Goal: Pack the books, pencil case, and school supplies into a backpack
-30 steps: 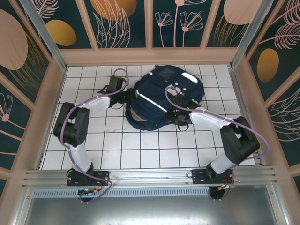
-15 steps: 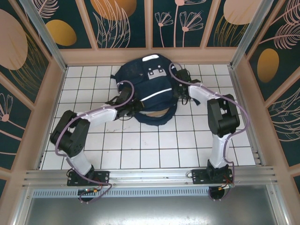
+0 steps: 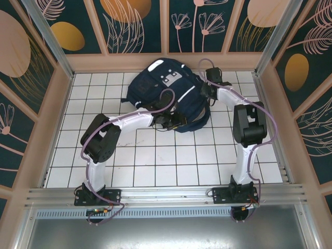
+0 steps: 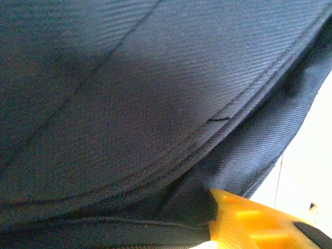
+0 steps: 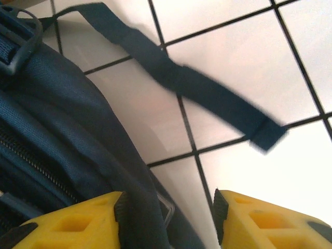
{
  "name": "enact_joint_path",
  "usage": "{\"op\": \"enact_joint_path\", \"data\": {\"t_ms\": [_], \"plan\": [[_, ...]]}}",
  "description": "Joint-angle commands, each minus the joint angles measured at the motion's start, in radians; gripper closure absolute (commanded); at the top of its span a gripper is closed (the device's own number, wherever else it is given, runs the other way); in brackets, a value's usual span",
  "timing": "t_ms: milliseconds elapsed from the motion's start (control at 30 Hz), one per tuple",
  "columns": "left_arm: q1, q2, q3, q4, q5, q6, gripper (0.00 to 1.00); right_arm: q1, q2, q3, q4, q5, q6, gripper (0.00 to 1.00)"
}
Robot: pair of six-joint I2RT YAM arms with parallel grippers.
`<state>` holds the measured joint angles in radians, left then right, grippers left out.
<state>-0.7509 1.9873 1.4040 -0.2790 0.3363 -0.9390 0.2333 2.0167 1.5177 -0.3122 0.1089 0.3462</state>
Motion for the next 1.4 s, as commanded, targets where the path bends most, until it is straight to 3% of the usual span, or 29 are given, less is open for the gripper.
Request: {"op": "enact_joint_path", "data": {"t_ms": [0, 333, 467, 667, 833, 933, 1133, 1367], "plan": [[-0.005, -0.099, 0.004, -0.061, 0.073, 0.096, 0.56, 0.069, -0.096, -0.046, 0.012, -0.147, 0.002, 0.48], [0.206, -0.313, -0.149, -0.103, 0.028, 0.174, 0.53, 0.109, -0.298, -0.178, 0.03, -0.124, 0.063, 0.44], [0.302, -0.352, -0.218, -0.052, 0.089, 0.191, 0.53, 0.169, -0.325, -0.184, 0.0, -0.091, 0.081, 0.45], [0.423, -0.323, -0.271, -0.045, 0.075, 0.217, 0.53, 0.281, -0.347, -0.208, -0.005, -0.066, 0.128, 0.45], [0.537, -0.234, -0.358, 0.063, 0.097, 0.195, 0.5, 0.402, -0.341, -0.23, 0.023, -0.073, 0.154, 0.47], [0.556, -0.179, -0.366, 0.142, 0.143, 0.174, 0.46, 0.474, -0.328, -0.257, 0.068, -0.076, 0.152, 0.48], [0.572, -0.104, -0.341, 0.211, 0.124, 0.155, 0.45, 0.581, -0.274, -0.241, 0.101, -0.068, 0.163, 0.52], [0.611, -0.105, -0.355, 0.299, 0.166, 0.13, 0.42, 0.607, -0.211, -0.216, 0.084, -0.071, 0.174, 0.52]]}}
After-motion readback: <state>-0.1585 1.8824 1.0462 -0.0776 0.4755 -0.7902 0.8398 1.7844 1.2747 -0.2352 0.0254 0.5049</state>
